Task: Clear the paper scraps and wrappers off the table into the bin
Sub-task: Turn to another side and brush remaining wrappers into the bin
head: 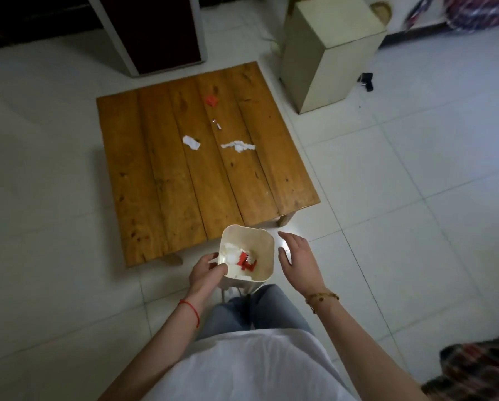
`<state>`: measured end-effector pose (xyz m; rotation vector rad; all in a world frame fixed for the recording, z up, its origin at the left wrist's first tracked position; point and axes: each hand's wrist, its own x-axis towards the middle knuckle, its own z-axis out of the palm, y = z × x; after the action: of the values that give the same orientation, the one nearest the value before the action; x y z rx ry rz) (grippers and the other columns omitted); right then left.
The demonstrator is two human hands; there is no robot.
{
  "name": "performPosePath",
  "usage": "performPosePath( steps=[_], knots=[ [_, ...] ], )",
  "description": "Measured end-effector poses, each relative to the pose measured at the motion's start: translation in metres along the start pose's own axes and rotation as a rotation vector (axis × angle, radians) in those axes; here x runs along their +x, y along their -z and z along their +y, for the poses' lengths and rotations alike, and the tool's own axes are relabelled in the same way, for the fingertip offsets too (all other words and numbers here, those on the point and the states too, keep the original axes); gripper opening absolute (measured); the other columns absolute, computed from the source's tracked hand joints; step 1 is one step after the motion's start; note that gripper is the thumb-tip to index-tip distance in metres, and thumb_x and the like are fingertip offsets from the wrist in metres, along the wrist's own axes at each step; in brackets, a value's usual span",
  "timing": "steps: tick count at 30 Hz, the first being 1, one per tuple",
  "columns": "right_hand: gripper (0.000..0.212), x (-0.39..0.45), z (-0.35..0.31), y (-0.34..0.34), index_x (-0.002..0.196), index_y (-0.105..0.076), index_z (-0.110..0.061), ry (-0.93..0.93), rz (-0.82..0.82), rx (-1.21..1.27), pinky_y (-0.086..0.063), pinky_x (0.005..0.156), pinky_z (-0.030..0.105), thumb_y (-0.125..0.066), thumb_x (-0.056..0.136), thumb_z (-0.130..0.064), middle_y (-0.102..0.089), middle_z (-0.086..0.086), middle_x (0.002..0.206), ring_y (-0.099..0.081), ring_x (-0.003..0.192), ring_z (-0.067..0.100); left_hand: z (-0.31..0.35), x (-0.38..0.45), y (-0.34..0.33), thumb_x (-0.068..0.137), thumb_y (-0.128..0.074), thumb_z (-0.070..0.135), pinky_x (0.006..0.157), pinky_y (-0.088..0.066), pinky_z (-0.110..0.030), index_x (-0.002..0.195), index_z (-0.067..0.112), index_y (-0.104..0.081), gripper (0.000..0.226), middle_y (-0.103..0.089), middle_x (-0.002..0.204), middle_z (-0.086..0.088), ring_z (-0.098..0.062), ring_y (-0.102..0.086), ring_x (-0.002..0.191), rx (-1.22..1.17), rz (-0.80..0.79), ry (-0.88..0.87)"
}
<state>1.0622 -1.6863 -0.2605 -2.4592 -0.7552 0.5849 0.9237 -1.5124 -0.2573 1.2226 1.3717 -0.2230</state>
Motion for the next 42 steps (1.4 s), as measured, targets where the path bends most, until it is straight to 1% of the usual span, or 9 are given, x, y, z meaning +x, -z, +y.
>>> performPosePath(
  steps=[6,10,13,20,26,30,33,36,42],
  knots=[
    [0.040,-0.031,0.017,0.022,0.137,-0.046,-0.021,-0.164,0.117,0.042,-0.032,0.107,0.030,-0.041,0.099,-0.030,-0.049,0.001,0.140,-0.040,0.128,0.017,0.031,-0.011,-0.024,0.067,-0.061,0.013,0.090,-0.054,-0.045,0.127,0.019,-0.057,0.060,-0.067,0.112,-0.006,-0.025,-0.063,0.101,0.104,-0.103,-0.055],
    [0.039,-0.039,0.042,0.043,0.135,-0.048,-0.022,-0.238,0.219,0.119,-0.033,0.106,0.030,-0.043,0.097,-0.028,-0.052,0.000,0.136,-0.042,0.126,0.015,0.060,-0.017,-0.054,0.073,-0.060,0.008,0.085,-0.055,-0.037,0.127,0.016,-0.056,0.055,-0.065,0.100,0.002,-0.020,-0.063,0.096,0.134,-0.164,-0.094],
    [0.038,-0.038,0.067,0.066,0.134,-0.048,-0.022,-0.268,0.282,0.168,-0.034,0.104,0.026,-0.045,0.097,-0.026,-0.054,-0.002,0.133,-0.043,0.124,0.012,0.083,-0.018,-0.085,0.074,-0.059,0.005,0.079,-0.055,-0.033,0.127,0.015,-0.055,0.054,-0.065,0.104,-0.002,-0.020,-0.063,0.094,0.144,-0.196,-0.109],
    [0.039,-0.009,0.156,0.160,0.136,-0.047,-0.019,-0.295,0.324,0.161,-0.026,0.101,0.017,-0.046,0.097,-0.022,-0.052,-0.001,0.136,-0.041,0.127,0.014,0.142,-0.027,-0.192,0.077,-0.058,0.002,0.071,-0.055,-0.029,0.130,0.013,-0.052,0.054,-0.060,0.089,0.002,-0.013,-0.060,0.080,0.123,-0.217,-0.129],
    [0.039,0.025,0.241,0.258,0.136,-0.047,-0.016,-0.216,0.297,0.093,-0.026,0.103,0.018,-0.045,0.097,-0.022,-0.052,0.000,0.136,-0.041,0.128,0.015,0.185,-0.041,-0.297,0.077,-0.056,-0.001,0.061,-0.056,-0.024,0.126,0.009,-0.054,0.050,-0.064,0.105,-0.008,-0.015,-0.063,0.085,-0.049,-0.249,-0.098],
    [0.039,0.049,0.283,0.304,0.136,-0.047,-0.017,-0.179,0.288,0.089,-0.025,0.102,0.018,-0.045,0.097,-0.021,-0.052,-0.001,0.136,-0.040,0.129,0.014,0.213,-0.045,-0.351,0.075,-0.056,0.001,0.074,-0.054,-0.030,0.119,0.010,-0.059,0.046,-0.066,0.090,-0.004,-0.018,-0.061,0.075,-0.103,-0.253,-0.086],
    [0.039,0.075,0.303,0.327,0.136,-0.047,-0.017,-0.137,0.261,0.074,-0.026,0.102,0.019,-0.045,0.097,-0.021,-0.052,-0.001,0.136,-0.040,0.129,0.015,0.235,-0.045,-0.378,0.076,-0.055,-0.003,0.064,-0.057,-0.024,0.120,0.007,-0.058,0.045,-0.066,0.096,-0.005,-0.019,-0.065,0.085,-0.155,-0.239,-0.107],
    [0.040,0.108,0.315,0.344,0.136,-0.047,-0.016,-0.099,0.231,0.068,-0.026,0.101,0.019,-0.045,0.097,-0.021,-0.053,0.000,0.136,-0.040,0.128,0.016,0.256,-0.041,-0.397,0.077,-0.054,-0.004,0.064,-0.056,-0.024,0.123,0.006,-0.057,0.047,-0.066,0.102,-0.007,-0.022,-0.066,0.091,-0.206,-0.210,-0.107],
    [0.040,0.187,0.327,0.366,0.137,-0.047,-0.016,-0.048,0.187,0.067,-0.027,0.103,0.021,-0.044,0.097,-0.021,-0.051,0.001,0.138,-0.041,0.130,0.016,0.301,-0.005,-0.426,0.075,-0.053,-0.004,0.089,-0.053,-0.034,0.124,0.004,-0.057,0.049,-0.065,0.119,-0.014,-0.030,-0.063,0.107,-0.251,-0.142,-0.107]
  ],
)
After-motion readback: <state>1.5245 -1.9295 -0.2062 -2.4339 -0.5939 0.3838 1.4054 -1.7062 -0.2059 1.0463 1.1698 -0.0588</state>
